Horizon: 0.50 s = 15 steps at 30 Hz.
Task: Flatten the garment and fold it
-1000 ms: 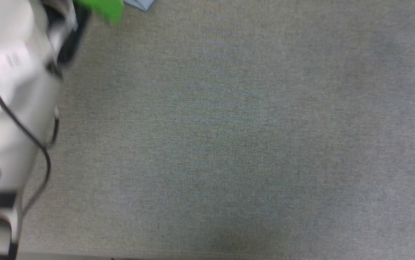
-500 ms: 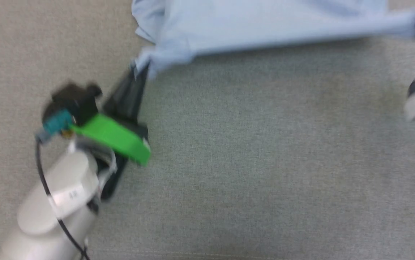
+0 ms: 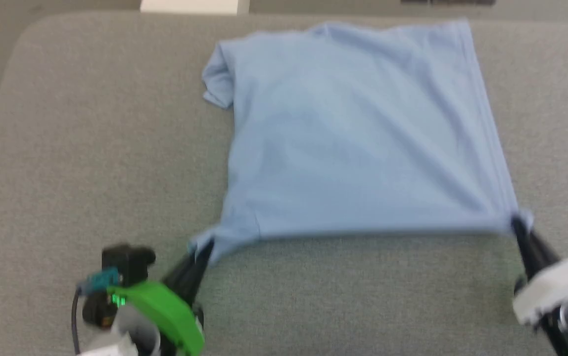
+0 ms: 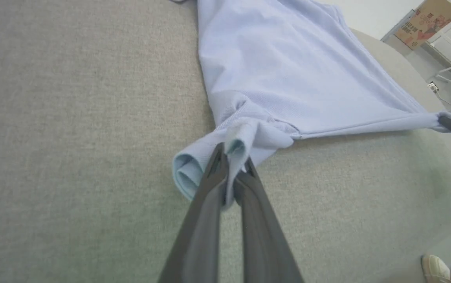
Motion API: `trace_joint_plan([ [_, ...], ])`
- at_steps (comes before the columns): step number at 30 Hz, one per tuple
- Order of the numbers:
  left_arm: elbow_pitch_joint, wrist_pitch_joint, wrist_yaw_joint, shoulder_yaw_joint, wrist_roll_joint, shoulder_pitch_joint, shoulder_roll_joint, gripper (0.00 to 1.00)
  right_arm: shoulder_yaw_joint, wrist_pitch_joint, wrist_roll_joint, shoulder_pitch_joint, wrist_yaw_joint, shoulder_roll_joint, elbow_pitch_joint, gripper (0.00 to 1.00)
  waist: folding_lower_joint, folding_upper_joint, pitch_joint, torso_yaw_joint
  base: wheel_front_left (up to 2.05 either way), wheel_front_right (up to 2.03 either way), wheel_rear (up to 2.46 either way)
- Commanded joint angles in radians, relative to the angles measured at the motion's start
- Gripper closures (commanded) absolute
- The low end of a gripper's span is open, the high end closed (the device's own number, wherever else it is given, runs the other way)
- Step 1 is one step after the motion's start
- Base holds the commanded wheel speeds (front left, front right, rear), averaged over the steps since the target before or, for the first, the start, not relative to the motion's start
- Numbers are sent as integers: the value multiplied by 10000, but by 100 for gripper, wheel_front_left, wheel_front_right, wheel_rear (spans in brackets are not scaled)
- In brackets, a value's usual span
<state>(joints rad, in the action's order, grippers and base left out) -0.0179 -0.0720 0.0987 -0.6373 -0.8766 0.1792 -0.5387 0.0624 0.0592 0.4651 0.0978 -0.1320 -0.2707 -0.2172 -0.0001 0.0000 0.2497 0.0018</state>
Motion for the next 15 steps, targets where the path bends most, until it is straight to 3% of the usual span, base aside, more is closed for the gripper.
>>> trace_joint_plan([
  [1, -156, 142, 112, -3, -320, -478, -192, 100, 177, 284, 159, -500, 13, 60, 206, 100, 1, 0, -811, -7, 0, 0, 0],
  [7, -777, 789, 392, -117, -1226, -1962, -620, 100, 894, 1426, 259, -2149, 13, 423, 1013, 100, 1, 0, -1472, -91, 0, 0, 0],
  [15, -1425, 1195, 680, -281, -1880, -3174, -904, 100, 857, 3471, 779, -3787, 13, 590, 2463, 100, 1, 0, -2101, -42, 0, 0, 0],
])
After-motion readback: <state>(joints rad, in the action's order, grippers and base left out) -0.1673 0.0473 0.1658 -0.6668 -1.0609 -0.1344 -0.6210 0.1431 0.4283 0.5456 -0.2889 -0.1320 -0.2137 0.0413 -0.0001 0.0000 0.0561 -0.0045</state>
